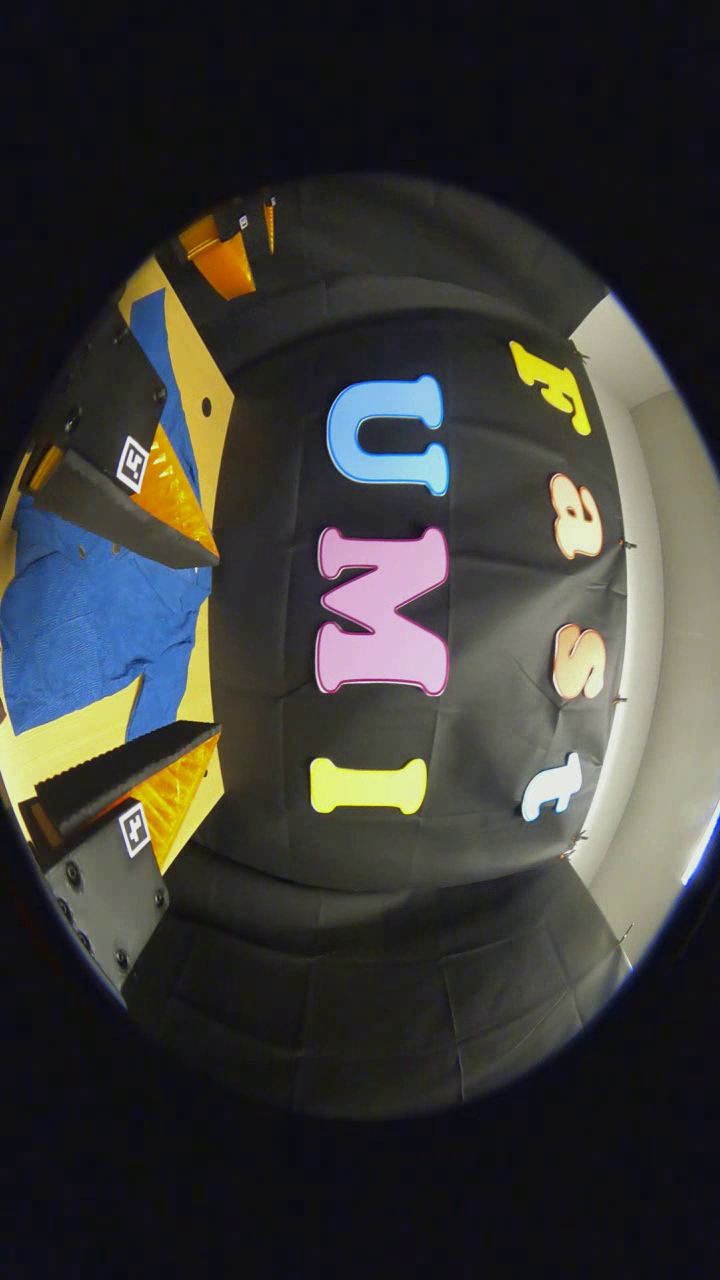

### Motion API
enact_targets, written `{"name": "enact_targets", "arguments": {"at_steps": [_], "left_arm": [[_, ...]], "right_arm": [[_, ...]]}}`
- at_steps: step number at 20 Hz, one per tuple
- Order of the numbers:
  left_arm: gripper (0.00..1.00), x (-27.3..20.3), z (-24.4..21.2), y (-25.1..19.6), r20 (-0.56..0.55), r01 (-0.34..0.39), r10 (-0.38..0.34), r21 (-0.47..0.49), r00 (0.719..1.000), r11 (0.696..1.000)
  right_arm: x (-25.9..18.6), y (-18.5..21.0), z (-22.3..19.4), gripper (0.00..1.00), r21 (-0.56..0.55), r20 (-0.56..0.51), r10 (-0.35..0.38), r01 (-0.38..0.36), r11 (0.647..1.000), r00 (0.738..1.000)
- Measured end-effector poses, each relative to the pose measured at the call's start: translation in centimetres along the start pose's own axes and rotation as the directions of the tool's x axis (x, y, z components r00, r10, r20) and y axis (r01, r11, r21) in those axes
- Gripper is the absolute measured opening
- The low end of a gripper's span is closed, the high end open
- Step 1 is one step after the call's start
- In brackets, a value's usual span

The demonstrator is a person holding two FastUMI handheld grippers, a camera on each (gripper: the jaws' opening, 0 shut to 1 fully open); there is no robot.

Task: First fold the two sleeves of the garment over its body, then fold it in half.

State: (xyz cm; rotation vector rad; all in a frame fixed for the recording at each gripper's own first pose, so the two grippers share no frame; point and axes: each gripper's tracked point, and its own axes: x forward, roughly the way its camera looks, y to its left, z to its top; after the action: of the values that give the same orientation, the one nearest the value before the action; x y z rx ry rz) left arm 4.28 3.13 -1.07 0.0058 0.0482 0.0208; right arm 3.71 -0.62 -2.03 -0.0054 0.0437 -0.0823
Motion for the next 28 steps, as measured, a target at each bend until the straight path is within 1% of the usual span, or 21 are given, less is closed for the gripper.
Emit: {"name": "enact_targets", "arguments": {"at_steps": [5,6,8,9,10,11,12,14,15,16,17,18,20,21,22,23,24,25,26,27,28], "left_arm": [[0.82,2.4,-0.4,-0.1,-0.022,-0.008,0.008,0.004,1.000,1.000],[0.82,2.9,-0.5,-0.1,-0.029,-0.011,0.012,0.002,1.000,1.000],[0.82,3.6,-0.8,-0.1,-0.042,-0.016,0.016,0.002,0.999,1.000],[0.82,4.1,-1.1,-0.2,-0.049,-0.017,0.018,0.010,0.999,1.000],[0.82,4.7,-1.2,-0.1,-0.055,-0.019,0.021,0.033,0.998,0.999],[0.82,5.1,-1.4,-0.1,-0.059,-0.024,0.027,0.054,0.998,0.998],[0.82,5.5,-1.5,-0.1,-0.064,-0.027,0.031,0.067,0.997,0.997],[0.82,6.5,-2.6,-0.6,-0.107,-0.025,0.030,0.048,0.994,0.999],[0.82,7.1,-3.4,-1.0,-0.139,-0.029,0.032,0.024,0.990,0.999],[0.82,7.7,-3.9,-1.5,-0.162,-0.033,0.034,0.006,0.986,0.999],[0.82,8.2,-4.4,-2.1,-0.177,-0.036,0.035,-0.002,0.984,0.999],[0.82,8.8,-4.8,-2.8,-0.186,-0.030,0.030,0.001,0.982,1.000],[0.82,10.0,-6.3,-4.8,-0.221,-0.001,0.005,0.017,0.975,1.000],[0.82,10.6,-7.5,-5.9,-0.254,0.012,-0.006,0.023,0.967,1.000],[0.84,11.1,-8.5,-7.0,-0.283,0.023,-0.016,0.022,0.959,1.000],[0.80,11.5,-9.0,-8.1,-0.305,0.031,-0.026,0.011,0.952,0.999],[0.82,12.0,-9.6,-9.2,-0.322,0.037,-0.036,-0.005,0.946,0.999],[0.82,12.6,-9.9,-10.1,-0.334,0.030,-0.035,-0.020,0.942,0.999],[0.82,13.1,-10.7,-10.8,-0.357,0.010,-0.020,-0.031,0.934,0.999],[0.82,13.2,-11.6,-11.8,-0.403,0.001,-0.019,-0.044,0.915,0.999],[0.83,13.3,-12.3,-13.1,-0.442,0.002,-0.029,-0.062,0.896,0.998]], "right_arm": [[3.3,-0.4,-2.1,0.92,0.005,-0.054,-0.003,0.003,1.000,0.999],[4.1,-0.7,-2.6,0.96,-0.001,-0.061,-0.008,0.008,1.000,0.998],[6.0,-1.8,-3.7,0.96,-0.009,-0.083,-0.028,0.027,1.000,0.996],[7.0,-2.8,-4.6,0.96,-0.027,-0.104,-0.044,0.041,0.999,0.994],[8.1,-5.0,-5.7,0.96,-0.056,-0.127,-0.085,0.078,0.995,0.988],[9.0,-6.8,-6.4,0.95,-0.061,-0.140,-0.116,0.109,0.992,0.983],[9.8,-8.6,-7.2,0.99,-0.059,-0.157,-0.145,0.137,0.989,0.977],[11.3,-13.1,-9.8,0.98,-0.069,-0.223,-0.215,0.204,0.976,0.951],[11.6,-15.5,-11.3,0.95,-0.069,-0.267,-0.249,0.239,0.968,0.931],[12.2,-17.9,-12.4,0.99,-0.077,-0.285,-0.284,0.273,0.959,0.916],[13.0,-20.6,-13.7,0.94,-0.092,-0.302,-0.324,0.311,0.946,0.896],[13.2,-23.2,-14.7,0.99,-0.110,-0.322,-0.366,0.350,0.930,0.873],[13.6,-28.1,-17.6,0.99,-0.141,-0.380,-0.432,0.410,0.901,0.818],[13.9,-30.3,-18.8,0.99,-0.157,-0.404,-0.460,0.435,0.887,0.791],[14.3,-32.3,-20.1,0.99,-0.166,-0.427,-0.484,0.460,0.872,0.764],[14.5,-33.8,-21.6,0.99,-0.165,-0.458,-0.499,0.481,0.861,0.736],[14.5,-35.1,-23.3,0.99,-0.157,-0.500,-0.506,0.501,0.851,0.703],[14.8,-35.9,-25.2,0.99,-0.144,-0.554,-0.501,0.516,0.844,0.665],[14.8,-36.6,-27.1,0.99,-0.135,-0.610,-0.493,0.532,0.836,0.620],[14.8,-37.2,-28.8,1.00,-0.130,-0.653,-0.482,0.541,0.831,0.583],[14.9,-37.6,-30.1,1.00,-0.119,-0.682,-0.470,0.549,0.827,0.560]]}}
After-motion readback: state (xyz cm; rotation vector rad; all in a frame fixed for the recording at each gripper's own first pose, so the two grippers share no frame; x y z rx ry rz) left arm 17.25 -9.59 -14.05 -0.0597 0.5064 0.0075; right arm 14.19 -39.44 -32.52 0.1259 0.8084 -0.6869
